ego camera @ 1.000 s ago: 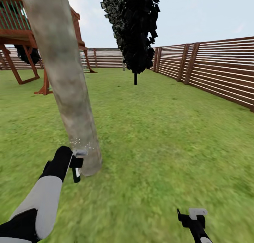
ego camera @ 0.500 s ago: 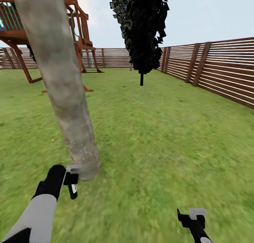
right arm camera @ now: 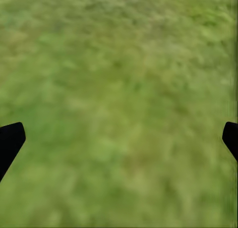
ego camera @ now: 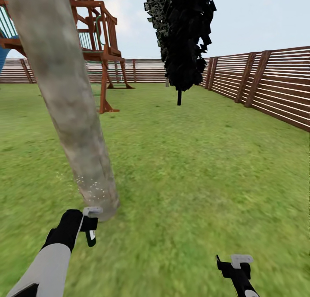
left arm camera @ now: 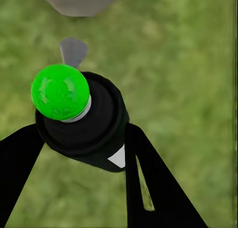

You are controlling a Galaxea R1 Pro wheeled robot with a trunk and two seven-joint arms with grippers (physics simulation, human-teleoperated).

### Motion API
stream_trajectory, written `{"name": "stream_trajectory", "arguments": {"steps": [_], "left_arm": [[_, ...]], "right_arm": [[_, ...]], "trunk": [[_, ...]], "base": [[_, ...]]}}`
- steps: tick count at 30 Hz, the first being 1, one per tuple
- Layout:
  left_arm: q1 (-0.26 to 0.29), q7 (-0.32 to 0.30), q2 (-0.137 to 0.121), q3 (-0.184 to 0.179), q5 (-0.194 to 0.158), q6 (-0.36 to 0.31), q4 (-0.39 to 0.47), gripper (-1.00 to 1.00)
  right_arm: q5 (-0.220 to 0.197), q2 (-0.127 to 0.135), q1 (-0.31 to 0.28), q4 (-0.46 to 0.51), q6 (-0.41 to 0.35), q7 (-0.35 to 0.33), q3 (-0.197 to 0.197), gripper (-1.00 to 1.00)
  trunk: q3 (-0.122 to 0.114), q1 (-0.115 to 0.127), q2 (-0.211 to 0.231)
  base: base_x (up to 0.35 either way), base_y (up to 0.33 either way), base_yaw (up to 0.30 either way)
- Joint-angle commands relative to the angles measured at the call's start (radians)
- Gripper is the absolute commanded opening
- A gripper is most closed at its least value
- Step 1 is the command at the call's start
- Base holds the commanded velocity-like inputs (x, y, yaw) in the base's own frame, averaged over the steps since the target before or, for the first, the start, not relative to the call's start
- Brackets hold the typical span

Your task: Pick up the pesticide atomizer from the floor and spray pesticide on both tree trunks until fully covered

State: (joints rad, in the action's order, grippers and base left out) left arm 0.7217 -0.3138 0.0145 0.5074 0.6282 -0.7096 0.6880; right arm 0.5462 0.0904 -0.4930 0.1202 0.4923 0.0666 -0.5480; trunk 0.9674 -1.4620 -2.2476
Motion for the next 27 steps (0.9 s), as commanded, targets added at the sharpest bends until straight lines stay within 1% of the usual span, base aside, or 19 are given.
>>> {"name": "stream_trajectory", "arguments": {"steps": [1,3,5,7,10,16,21,24,27], "left_arm": [[0.001,-0.008,0.002,0.007,0.01,-0.002,0.002,-1.0],[0.001,-0.005,0.001,0.007,0.013,-0.002,0.002,-1.0],[0.001,0.053,0.002,0.007,0.008,-0.003,0.002,-1.0],[0.001,0.07,0.003,0.008,0.005,-0.003,0.0,-1.0],[0.001,0.076,0.012,0.008,0.004,-0.002,-0.015,-1.0],[0.001,0.076,0.013,0.008,0.004,-0.001,-0.018,-1.0],[0.001,0.076,0.015,0.009,0.003,-0.001,-0.018,-1.0],[0.001,0.076,0.024,0.009,0.004,0.001,-0.018,-1.0],[0.001,0.076,0.023,0.009,0.004,0.001,-0.017,-1.0]], "right_arm": [[0.011,0.0,-0.001,-0.002,0.003,0.006,-0.004,1.0],[0.011,0.0,-0.001,-0.002,0.003,0.006,-0.004,1.0],[0.011,0.0,-0.001,-0.002,0.003,0.007,-0.004,1.0],[0.011,0.0,-0.001,-0.003,0.003,0.007,-0.004,1.0],[0.011,-0.001,0.004,-0.004,0.003,0.007,-0.004,1.0],[0.011,-0.001,0.005,-0.003,0.003,0.007,-0.004,1.0],[0.011,-0.001,0.005,-0.002,0.003,0.007,-0.004,1.0],[0.011,-0.001,0.005,-0.003,0.003,0.007,-0.004,1.0],[0.011,-0.001,0.005,-0.003,0.003,0.007,-0.004,1.0]], "trunk": [[0.001,0.0,0.0],[0.001,0.0,0.0],[0.001,0.0,0.0],[0.001,0.0,0.0],[0.001,0.0,0.0],[0.001,0.0,0.0],[0.001,0.0,0.0],[0.001,0.0,0.0],[0.001,0.0,0.0]], "base": [[0.095,-0.31,0.0],[0.099,-0.31,0.0],[0.104,-0.31,0.062],[0.113,-0.31,0.209],[0.148,-0.309,0.264],[0.185,-0.292,0.252],[0.225,-0.266,0.033],[0.231,-0.253,0.001],[0.188,-0.274,0.029]]}}
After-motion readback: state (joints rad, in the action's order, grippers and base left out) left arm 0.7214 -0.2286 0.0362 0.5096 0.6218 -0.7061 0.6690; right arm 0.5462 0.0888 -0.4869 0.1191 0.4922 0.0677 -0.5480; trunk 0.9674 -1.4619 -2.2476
